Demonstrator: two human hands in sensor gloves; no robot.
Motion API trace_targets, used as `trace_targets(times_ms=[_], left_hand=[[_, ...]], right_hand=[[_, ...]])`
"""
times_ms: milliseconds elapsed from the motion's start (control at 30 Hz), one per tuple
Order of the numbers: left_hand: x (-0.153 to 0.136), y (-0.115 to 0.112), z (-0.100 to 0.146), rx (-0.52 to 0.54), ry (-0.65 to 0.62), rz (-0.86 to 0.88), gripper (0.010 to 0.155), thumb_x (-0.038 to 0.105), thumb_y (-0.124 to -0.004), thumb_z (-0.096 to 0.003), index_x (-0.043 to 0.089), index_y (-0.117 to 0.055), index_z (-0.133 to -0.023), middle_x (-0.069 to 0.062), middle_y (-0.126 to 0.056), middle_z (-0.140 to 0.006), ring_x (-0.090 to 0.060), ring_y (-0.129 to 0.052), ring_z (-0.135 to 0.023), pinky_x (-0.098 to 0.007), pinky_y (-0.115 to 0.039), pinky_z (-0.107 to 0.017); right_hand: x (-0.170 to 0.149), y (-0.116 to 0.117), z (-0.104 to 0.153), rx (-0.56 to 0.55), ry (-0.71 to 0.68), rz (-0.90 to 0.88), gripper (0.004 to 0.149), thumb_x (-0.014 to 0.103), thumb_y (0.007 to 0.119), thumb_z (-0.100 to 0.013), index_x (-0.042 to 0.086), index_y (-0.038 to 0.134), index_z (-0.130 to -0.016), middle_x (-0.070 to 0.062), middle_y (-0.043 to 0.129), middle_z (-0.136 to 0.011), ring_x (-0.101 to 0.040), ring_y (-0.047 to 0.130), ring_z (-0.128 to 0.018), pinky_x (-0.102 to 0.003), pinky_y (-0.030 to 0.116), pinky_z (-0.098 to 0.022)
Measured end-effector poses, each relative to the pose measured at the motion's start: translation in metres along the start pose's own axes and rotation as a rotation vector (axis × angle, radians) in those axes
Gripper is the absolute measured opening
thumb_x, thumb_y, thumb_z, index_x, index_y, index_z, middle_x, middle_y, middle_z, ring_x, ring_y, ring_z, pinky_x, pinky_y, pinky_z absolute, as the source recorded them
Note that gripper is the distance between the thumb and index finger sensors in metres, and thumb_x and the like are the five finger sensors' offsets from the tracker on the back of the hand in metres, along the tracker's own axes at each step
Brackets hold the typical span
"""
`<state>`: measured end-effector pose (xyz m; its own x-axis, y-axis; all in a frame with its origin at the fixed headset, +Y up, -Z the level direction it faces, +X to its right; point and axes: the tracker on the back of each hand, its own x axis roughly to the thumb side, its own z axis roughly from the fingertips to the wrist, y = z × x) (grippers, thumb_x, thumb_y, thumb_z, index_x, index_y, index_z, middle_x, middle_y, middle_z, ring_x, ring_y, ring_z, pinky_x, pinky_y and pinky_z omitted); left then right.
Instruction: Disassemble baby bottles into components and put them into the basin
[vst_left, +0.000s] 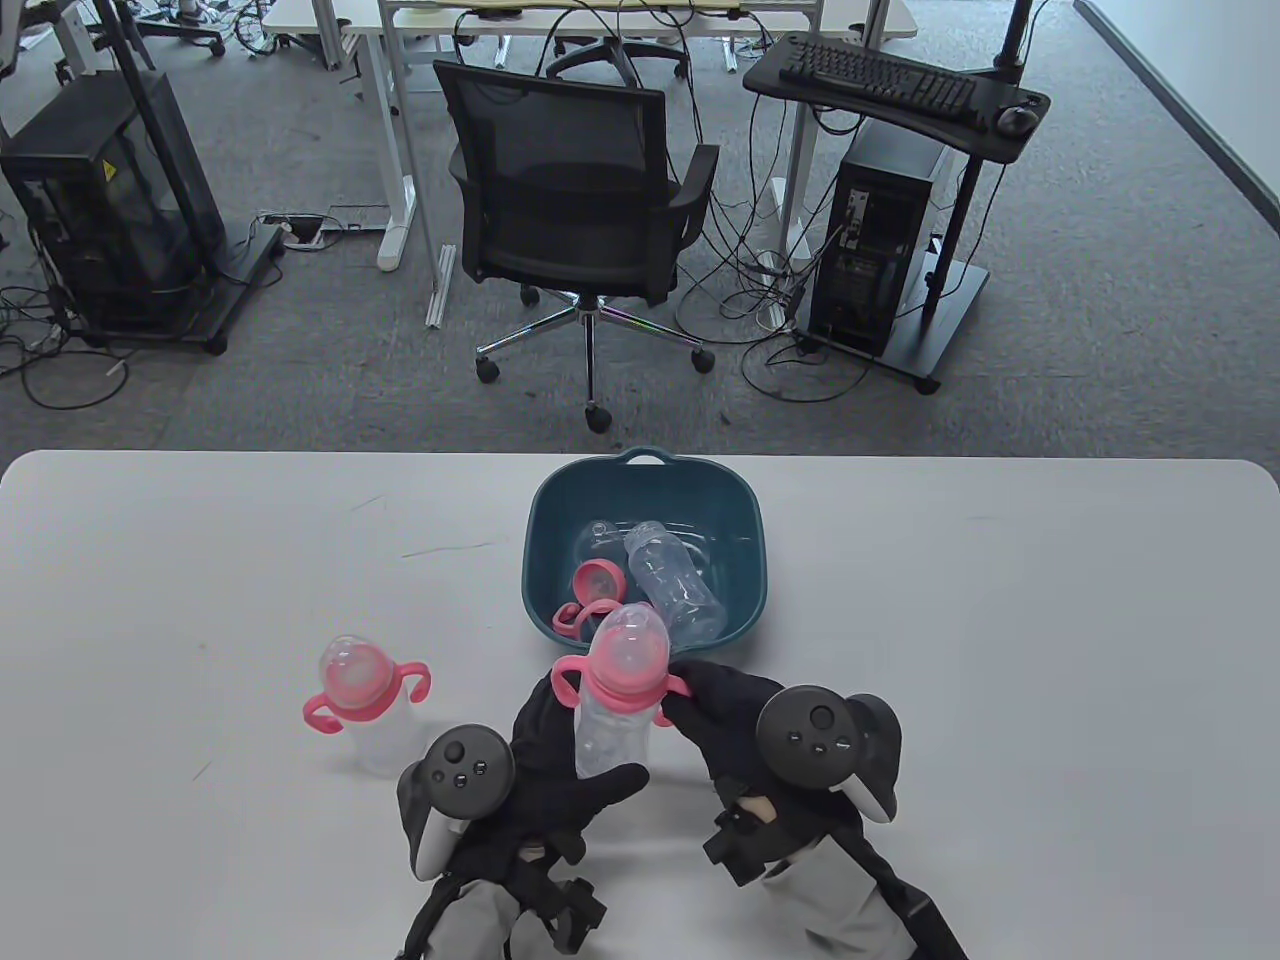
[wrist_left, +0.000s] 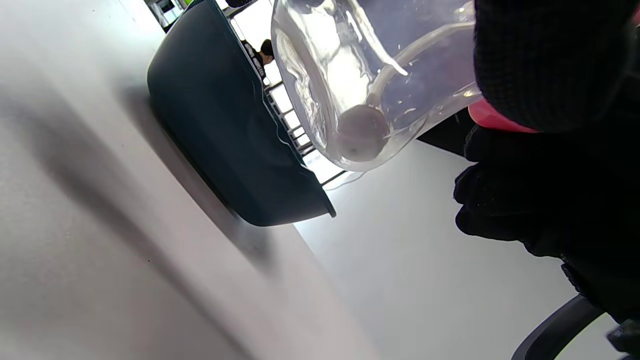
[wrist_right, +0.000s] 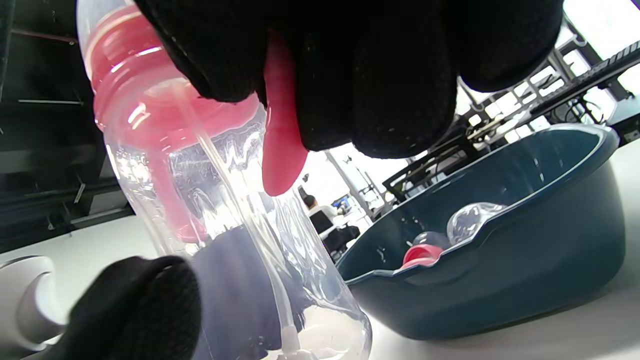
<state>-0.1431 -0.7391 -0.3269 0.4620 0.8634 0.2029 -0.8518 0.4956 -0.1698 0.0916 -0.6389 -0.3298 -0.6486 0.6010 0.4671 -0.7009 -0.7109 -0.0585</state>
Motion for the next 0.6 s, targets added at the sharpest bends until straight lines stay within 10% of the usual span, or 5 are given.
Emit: trace_targets(times_ms=[600], left_hand=[[0.0,0.008,0.003,0.147,-0.039,0.125,0.105,0.053,-0.1,-0.0312,0.028,-0.034,-0.109,-0.006,-0.037,-0.112,-0.035,-0.058,-0.108,-0.061,-0.048,-0.074]], right_hand=[[0.006,0.013,-0.002,0.081,-0.038,0.021,0.041,0.028,0.078,-0.053,0.007,0.082,-0.088,-0.018,0.095,-0.07,-0.035,0.096,-0.054,-0.059,0.072,-0.048]])
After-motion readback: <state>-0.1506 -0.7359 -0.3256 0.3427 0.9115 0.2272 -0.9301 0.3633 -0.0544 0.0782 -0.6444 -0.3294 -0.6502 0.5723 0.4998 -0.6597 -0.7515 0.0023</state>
